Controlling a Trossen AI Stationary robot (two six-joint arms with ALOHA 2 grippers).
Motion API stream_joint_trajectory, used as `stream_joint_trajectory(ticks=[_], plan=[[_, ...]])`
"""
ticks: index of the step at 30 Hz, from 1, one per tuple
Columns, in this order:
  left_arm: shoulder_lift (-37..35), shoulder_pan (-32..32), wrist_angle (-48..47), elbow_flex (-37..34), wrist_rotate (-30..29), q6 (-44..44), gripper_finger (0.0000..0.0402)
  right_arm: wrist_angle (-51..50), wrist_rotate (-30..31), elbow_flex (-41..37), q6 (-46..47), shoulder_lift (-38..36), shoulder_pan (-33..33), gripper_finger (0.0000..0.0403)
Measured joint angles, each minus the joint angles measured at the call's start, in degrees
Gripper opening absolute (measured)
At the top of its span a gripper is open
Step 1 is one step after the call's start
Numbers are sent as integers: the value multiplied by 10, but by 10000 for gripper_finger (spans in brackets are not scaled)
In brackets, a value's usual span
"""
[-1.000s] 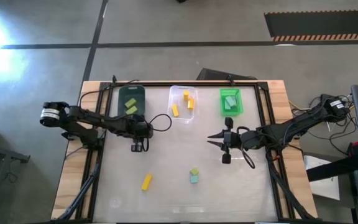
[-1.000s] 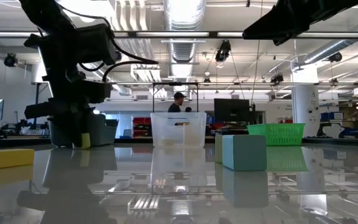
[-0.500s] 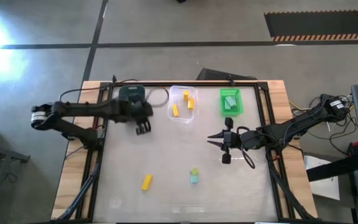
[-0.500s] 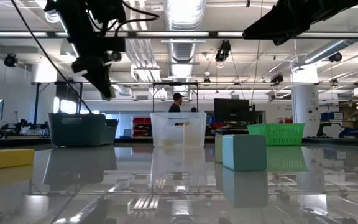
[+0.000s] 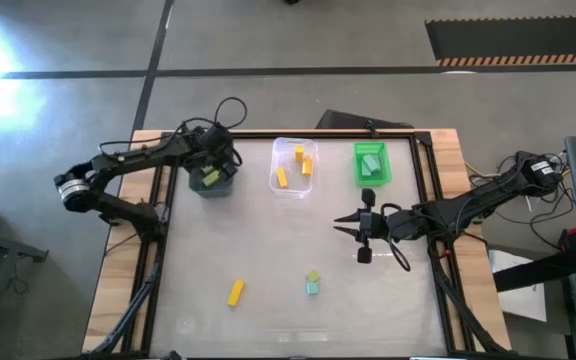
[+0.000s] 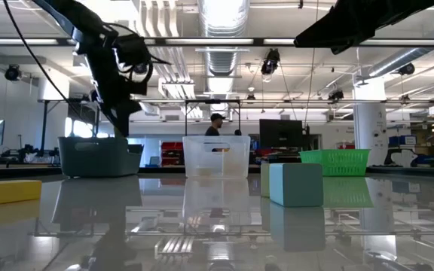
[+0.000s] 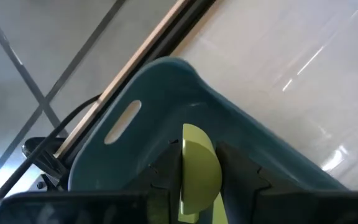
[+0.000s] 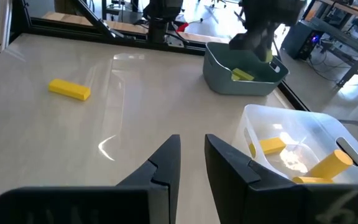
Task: Sort & place blocks by color
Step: Put the green block into the blue bin
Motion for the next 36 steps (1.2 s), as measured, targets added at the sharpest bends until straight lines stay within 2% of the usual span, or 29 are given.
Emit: stream_joint_trajectory(ticks=[8, 16, 20, 25, 31, 36], plan=[[36, 5, 14, -3, -26, 2, 118, 0, -1, 0, 1, 0, 0, 66], [28, 4, 12, -3, -26, 3, 157, -5, -1, 0, 14, 0, 0, 66], [1, -17, 6, 2, 9, -21, 163, -5, -6, 2, 48, 0, 0, 66], [-49, -88, 50, -4, 61, -97, 164, -5, -90, 5, 88, 0, 5, 66], [-86, -220, 92, -5, 60, -137, 164, -31, -91, 14, 111, 0, 31, 66], [-98, -315, 139, -5, 60, -138, 164, -165, -92, 71, 120, 0, 38, 66]])
